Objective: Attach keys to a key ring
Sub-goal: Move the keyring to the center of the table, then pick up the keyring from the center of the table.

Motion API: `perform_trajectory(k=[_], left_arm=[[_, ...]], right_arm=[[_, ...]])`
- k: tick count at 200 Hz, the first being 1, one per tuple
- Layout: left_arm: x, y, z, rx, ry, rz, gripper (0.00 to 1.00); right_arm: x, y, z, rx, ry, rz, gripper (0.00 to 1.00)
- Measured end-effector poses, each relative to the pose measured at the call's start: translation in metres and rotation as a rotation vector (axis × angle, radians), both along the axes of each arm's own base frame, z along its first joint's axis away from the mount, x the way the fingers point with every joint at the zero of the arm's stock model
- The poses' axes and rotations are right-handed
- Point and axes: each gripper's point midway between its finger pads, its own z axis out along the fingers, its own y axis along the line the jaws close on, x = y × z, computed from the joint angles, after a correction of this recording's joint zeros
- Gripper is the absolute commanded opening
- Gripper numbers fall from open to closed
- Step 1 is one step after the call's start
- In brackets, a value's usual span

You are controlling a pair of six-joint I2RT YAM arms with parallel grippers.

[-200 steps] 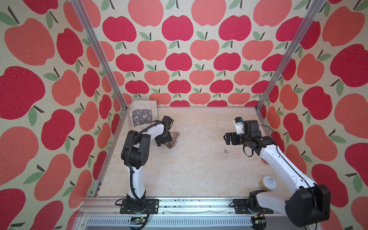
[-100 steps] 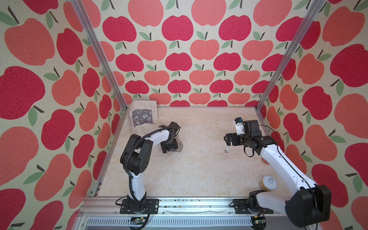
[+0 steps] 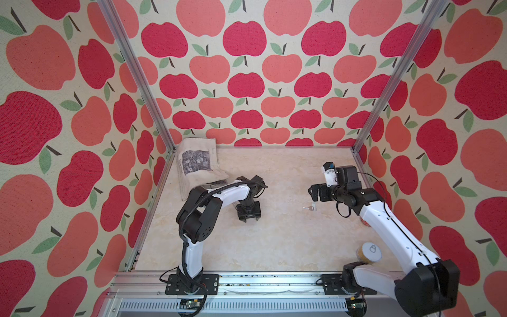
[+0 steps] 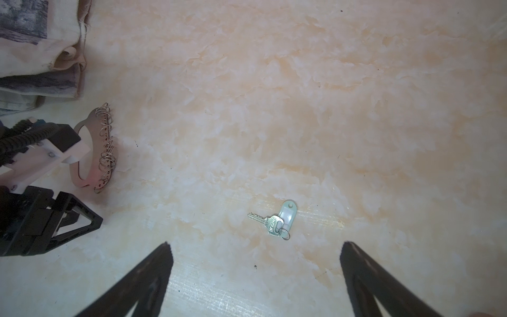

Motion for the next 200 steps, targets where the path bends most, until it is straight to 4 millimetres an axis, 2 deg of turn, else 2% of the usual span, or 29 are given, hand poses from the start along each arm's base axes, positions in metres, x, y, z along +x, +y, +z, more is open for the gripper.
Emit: perform_trajectory(k=[36,76,132,162,200], left_arm=[[-0.008,0.002,0.01,0.009,-0.104,-0.091,0.57],[0.031,-0.001,0.032,-0.013,-0.322,-0.135,0.53],[0.055,-0.003,0.033,-0.013,-0.435,-0.169,0.45],[0.06,-0.004,0.032,-0.011,-0.454,-0.173,0.39],[0.056,-0.006,0.019,0.006,-0.426,-0.189,0.35]], right_arm=[[-0.003,0.004,0.0,0.015,-0.009,0.01,0.99],[-0.005,0.015,-0.002,0.028,-0.016,0.035,0.99],[-0.001,0.023,0.004,0.048,-0.048,0.046,0.99],[0.0,0.024,0.002,0.052,-0.05,0.043,0.99],[0.001,0.024,0.002,0.054,-0.051,0.041,0.99]])
